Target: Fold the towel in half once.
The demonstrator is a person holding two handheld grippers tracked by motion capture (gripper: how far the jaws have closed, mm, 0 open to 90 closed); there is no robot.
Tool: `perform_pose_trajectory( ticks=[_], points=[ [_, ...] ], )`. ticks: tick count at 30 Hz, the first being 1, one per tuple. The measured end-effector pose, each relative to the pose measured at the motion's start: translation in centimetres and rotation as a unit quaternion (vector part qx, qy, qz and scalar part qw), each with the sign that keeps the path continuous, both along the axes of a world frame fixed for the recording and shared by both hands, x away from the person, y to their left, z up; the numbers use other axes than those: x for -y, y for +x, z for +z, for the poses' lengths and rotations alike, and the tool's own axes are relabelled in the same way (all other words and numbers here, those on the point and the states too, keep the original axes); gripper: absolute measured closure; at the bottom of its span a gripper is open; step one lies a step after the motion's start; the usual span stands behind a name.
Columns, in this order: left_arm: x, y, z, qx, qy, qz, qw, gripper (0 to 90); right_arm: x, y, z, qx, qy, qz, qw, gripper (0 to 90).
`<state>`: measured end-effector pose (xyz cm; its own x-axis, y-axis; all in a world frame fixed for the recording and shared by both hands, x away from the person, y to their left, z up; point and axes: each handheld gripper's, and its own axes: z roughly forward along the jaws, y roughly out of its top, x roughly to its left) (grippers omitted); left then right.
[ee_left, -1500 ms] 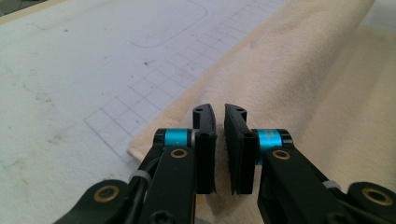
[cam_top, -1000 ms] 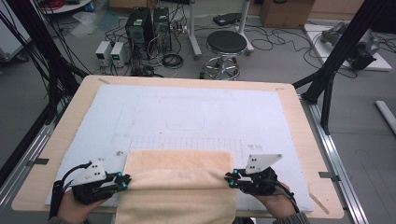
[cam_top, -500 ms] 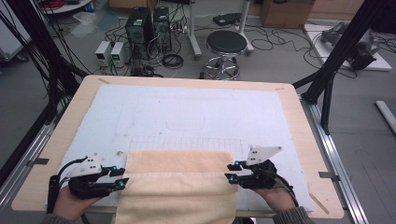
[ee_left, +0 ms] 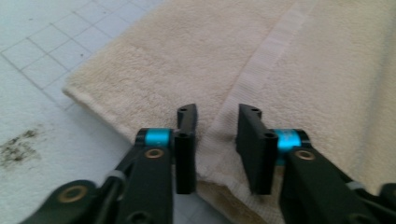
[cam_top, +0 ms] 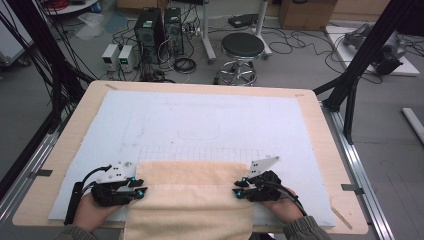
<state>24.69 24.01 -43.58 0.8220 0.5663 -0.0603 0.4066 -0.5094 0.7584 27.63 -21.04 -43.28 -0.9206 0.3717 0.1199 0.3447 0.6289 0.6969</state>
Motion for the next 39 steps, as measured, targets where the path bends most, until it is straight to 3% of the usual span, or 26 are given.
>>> perform_pose_trajectory(
  ticks=[6,11,20,24,28,32,35,39],
  points=[
    [0.3,-0.5,0.4,0.010,0.013,-0.007,0.9998,83.7,0.1,-0.1,0.2,0.000,0.005,0.007,1.0000,82.3],
    [0.0,-1.0,0.7,0.013,0.007,-0.002,0.9999,84.7,0.1,-0.4,0.8,0.012,0.002,0.013,0.9998,82.7],
    [-0.3,-2.4,1.7,0.025,-0.008,-0.008,0.9996,84.9,0.6,-1.6,1.6,0.017,0.016,0.020,0.9995,82.8],
    [-0.4,-4.0,2.6,0.029,-0.018,-0.020,0.9992,84.9,0.9,-2.7,2.4,0.024,0.028,0.027,0.9990,82.8],
    [-0.9,-6.9,3.9,0.030,-0.034,-0.050,0.9978,84.0,1.3,-5.1,3.9,0.034,0.050,0.048,0.9970,80.7],
    [-1.5,-8.6,5.3,0.047,-0.042,-0.045,0.9970,74.3,1.9,-6.6,5.8,0.054,0.071,0.060,0.9942,75.8],
    [-1.8,-8.3,5.6,0.057,-0.047,-0.031,0.9968,71.0,2.0,-6.4,6.4,0.060,0.073,0.057,0.9939,72.5],
    [-1.5,-6.4,4.8,0.052,-0.043,-0.012,0.9977,66.2,1.6,-5.0,5.8,0.062,0.058,0.041,0.9956,68.3]
  ],
)
